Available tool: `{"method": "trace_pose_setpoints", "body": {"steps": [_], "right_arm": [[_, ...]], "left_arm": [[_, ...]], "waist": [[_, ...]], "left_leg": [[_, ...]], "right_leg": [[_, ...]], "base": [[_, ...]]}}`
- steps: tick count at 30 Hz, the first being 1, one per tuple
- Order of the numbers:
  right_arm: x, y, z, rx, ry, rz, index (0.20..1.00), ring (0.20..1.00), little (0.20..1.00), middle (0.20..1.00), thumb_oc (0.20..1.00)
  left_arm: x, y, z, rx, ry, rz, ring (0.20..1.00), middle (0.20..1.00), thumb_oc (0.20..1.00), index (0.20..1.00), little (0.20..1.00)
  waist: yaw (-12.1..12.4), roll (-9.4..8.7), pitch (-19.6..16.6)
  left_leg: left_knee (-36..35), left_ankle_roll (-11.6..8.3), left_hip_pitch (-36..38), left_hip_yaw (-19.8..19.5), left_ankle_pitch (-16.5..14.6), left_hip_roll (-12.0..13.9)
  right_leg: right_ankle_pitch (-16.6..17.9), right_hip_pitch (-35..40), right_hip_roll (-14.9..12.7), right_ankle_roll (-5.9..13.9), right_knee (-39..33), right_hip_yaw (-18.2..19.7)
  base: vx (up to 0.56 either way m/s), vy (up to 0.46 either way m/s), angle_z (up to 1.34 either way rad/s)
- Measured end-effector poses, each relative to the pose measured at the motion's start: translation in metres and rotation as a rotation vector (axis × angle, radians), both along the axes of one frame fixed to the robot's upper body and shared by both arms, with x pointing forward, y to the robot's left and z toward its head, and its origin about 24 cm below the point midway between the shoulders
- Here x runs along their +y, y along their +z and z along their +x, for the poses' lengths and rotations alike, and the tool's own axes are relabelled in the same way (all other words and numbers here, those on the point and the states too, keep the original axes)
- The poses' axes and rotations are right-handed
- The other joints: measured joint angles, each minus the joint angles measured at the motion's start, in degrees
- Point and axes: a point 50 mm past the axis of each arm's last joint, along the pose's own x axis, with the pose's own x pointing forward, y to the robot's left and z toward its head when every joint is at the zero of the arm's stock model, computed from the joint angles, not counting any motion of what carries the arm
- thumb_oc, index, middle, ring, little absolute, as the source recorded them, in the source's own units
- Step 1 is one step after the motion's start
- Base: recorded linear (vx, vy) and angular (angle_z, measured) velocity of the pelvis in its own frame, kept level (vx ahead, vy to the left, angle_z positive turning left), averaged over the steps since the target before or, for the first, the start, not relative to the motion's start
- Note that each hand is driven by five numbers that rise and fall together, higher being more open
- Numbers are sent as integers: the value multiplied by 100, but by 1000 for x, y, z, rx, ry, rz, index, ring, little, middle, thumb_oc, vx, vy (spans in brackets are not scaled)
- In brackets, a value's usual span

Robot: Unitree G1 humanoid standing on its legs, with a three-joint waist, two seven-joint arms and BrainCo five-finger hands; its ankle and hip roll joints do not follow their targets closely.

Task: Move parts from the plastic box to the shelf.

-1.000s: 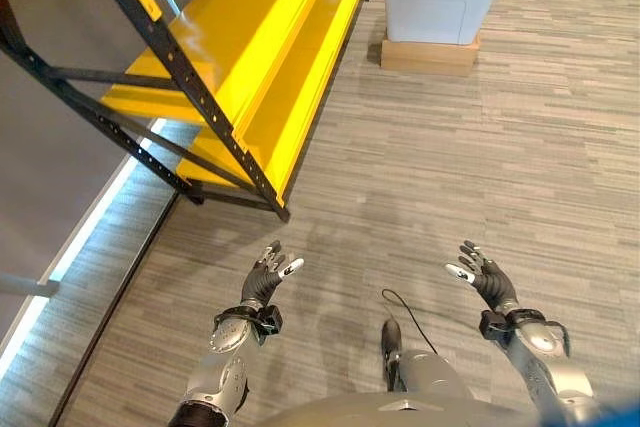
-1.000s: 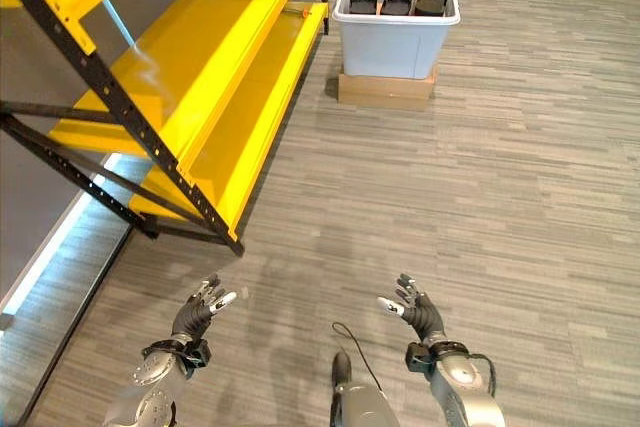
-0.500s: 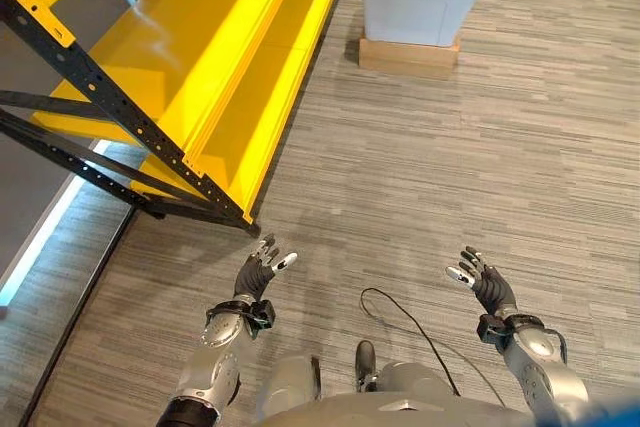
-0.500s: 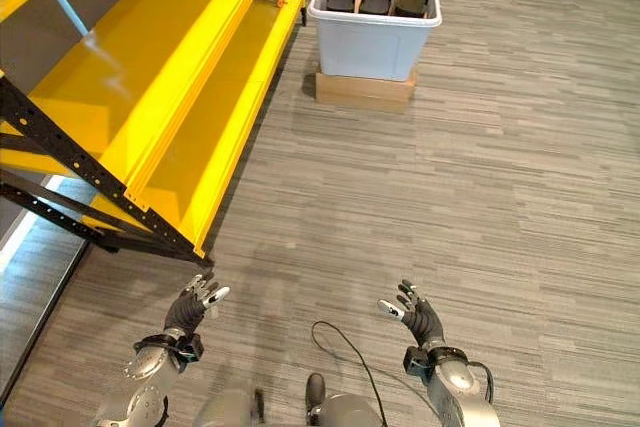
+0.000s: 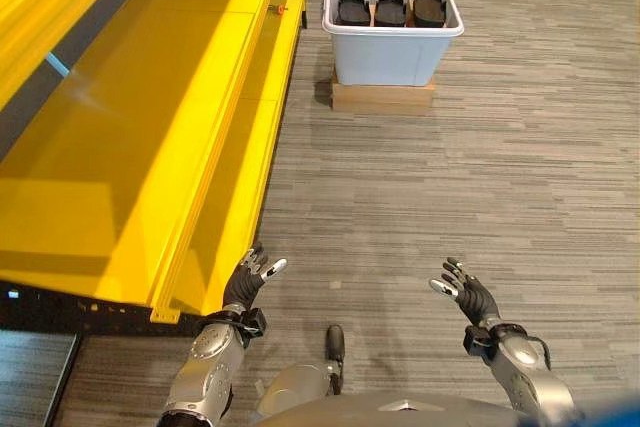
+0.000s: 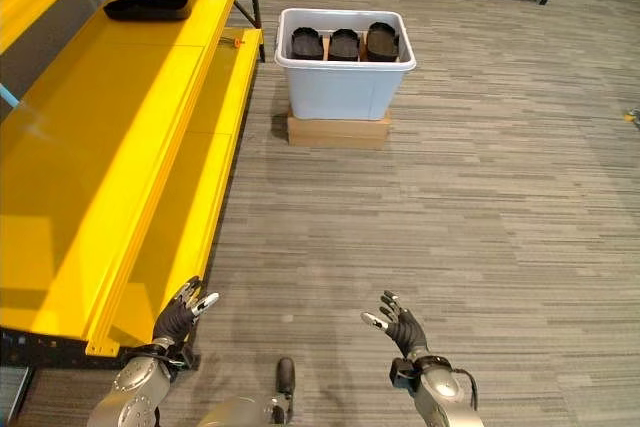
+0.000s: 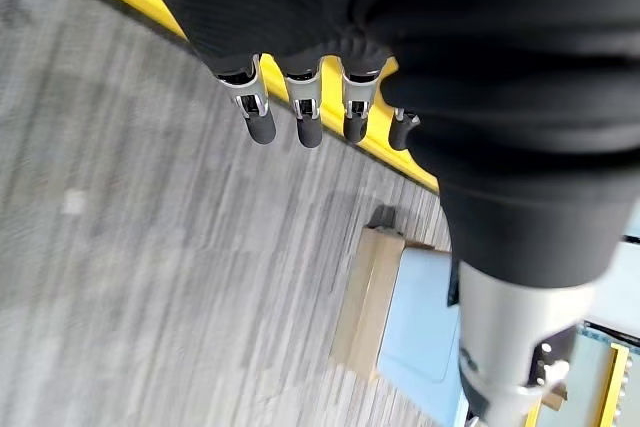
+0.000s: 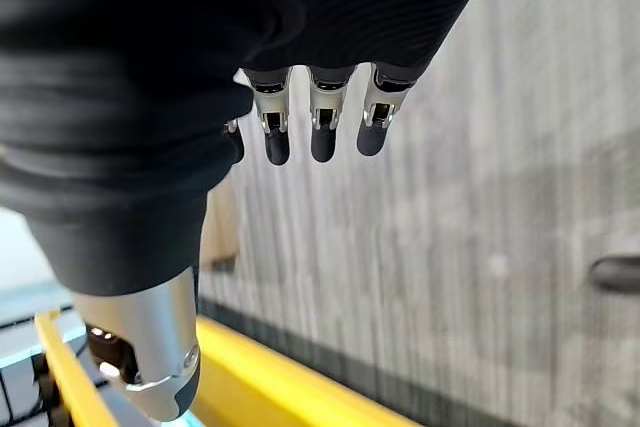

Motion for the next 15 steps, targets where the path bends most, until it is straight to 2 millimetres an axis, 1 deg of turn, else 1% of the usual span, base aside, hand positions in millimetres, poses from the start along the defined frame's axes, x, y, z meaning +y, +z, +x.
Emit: {"method": "trace_pose_setpoints", "body": {"steps": [1,2,3,4,5,6,7,8,9,10,11,12,13,14,15], "right_arm": [[1,0,0,-1,6,4,1000,1000,1000,1000,1000],[1,2,3,-10,12,5,1000,1000,1000,1000,1000],[3,2,2,-15,12,12,1000,1000,1000,1000,1000],[4,-2,-2,6,6,16,1000,1000,1000,1000,1000],[2,-4,-5,21,6,11,1000,1000,1000,1000,1000],[1,-3,-5,20,5,7,1000,1000,1000,1000,1000],[5,-9,-13,53,-2,24,1000,1000,1000,1000,1000],[5,-14,-22,79,-13,30,1000,1000,1000,1000,1000],[3,-13,-23,81,-17,27,1000,1000,1000,1000,1000],[1,-12,-23,81,-12,18,1000,1000,1000,1000,1000],[-1,-14,-27,93,-17,12,1000,1000,1000,1000,1000],[-6,-15,-27,103,-19,-3,1000,1000,1000,1000,1000],[-8,-11,-21,80,-23,-6,1000,1000,1000,1000,1000],[-13,-8,-15,60,-34,-17,1000,1000,1000,1000,1000],[-18,-1,-8,32,-29,-34,1000,1000,1000,1000,1000]], "left_arm": [[0,0,-1,2,-1,2,1000,1000,1000,1000,1000],[0,2,3,-7,-15,11,1000,1000,1000,1000,1000],[5,0,-1,11,-23,35,1000,1000,1000,1000,1000],[4,-3,-4,26,-30,39,1000,1000,1000,1000,1000],[-1,-13,-17,79,-34,23,1000,1000,1000,1000,1000],[-4,-15,-21,91,-48,18,1000,1000,1000,1000,1000],[-2,-16,-21,96,-43,21,1000,1000,1000,1000,1000],[0,-16,-22,100,-35,23,1000,1000,1000,1000,1000],[1,-16,-21,98,-29,24,1000,1000,1000,1000,1000],[-1,-17,-23,103,-27,20,1000,1000,1000,1000,1000],[-3,-20,-26,113,-31,14,1000,1000,1000,1000,1000],[-7,-23,-27,121,-21,-9,1000,1000,1000,1000,1000],[-9,-24,-29,128,-21,-18,1000,1000,1000,1000,1000],[-16,-21,-23,104,-24,-41,1000,1000,1000,1000,1000],[-24,-11,-6,45,-58,-44,1000,1000,1000,1000,1000]], "waist": [[6,87,-44],[44,128,-28],[-58,172,112],[-152,175,268],[-258,351,408],[-310,472,396],[-379,378,425],[-481,229,363],[-512,224,319],[-489,265,307],[-521,197,248],[-465,232,201],[-484,187,191],[-482,303,164],[-474,405,62]], "left_leg": [[-16,16,187,-61,-17,10],[5,117,274,-115,-148,18],[20,163,560,-213,-400,9],[138,307,843,-275,-681,-80],[343,336,998,-310,-1039,-24],[337,294,1085,-309,-1113,-5],[334,-139,1368,-399,-1424,-49],[309,-293,1598,-614,-1647,-51],[213,-309,1764,-615,-1648,23],[7,-378,2036,-613,-1643,133],[-147,-548,2414,-640,-1643,173],[-32,-784,2575,-583,-1685,188],[459,-1154,2475,-605,-1828,227],[450,-1248,2430,-624,-1878,457],[706,-1467,2113,-648,-1456,822]], "right_leg": [[-3,-530,-1,9,740,-1],[357,-1097,39,217,1735,4],[2356,-2471,-61,522,4217,-52],[2069,-3401,-317,381,5303,-138],[1457,-4261,-430,-53,4943,-505],[1279,-4570,-443,-304,4058,-747],[1125,-4476,-146,-311,188,-896],[1205,-4087,1,-174,-1837,-738],[1233,-3940,88,-216,-2138,-786],[1315,-3838,219,-333,-1759,-954],[1449,-3429,241,-545,-1243,-1129],[2244,-3216,327,-1297,-1446,-1053],[2921,-3061,302,-1864,-1476,-916],[2835,-2802,393,-1667,-1479,-963],[2313,-2680,468,-1535,-1051,-1301]], "base": [[193,231,22],[277,279,31],[377,224,29],[373,109,32],[406,-24,5],[572,-157,12],[656,-194,51],[631,-198,81],[407,-138,67],[220,-89,48],[205,-82,21],[351,-180,27],[490,-262,27],[709,-407,72],[582,-339,77]]}}
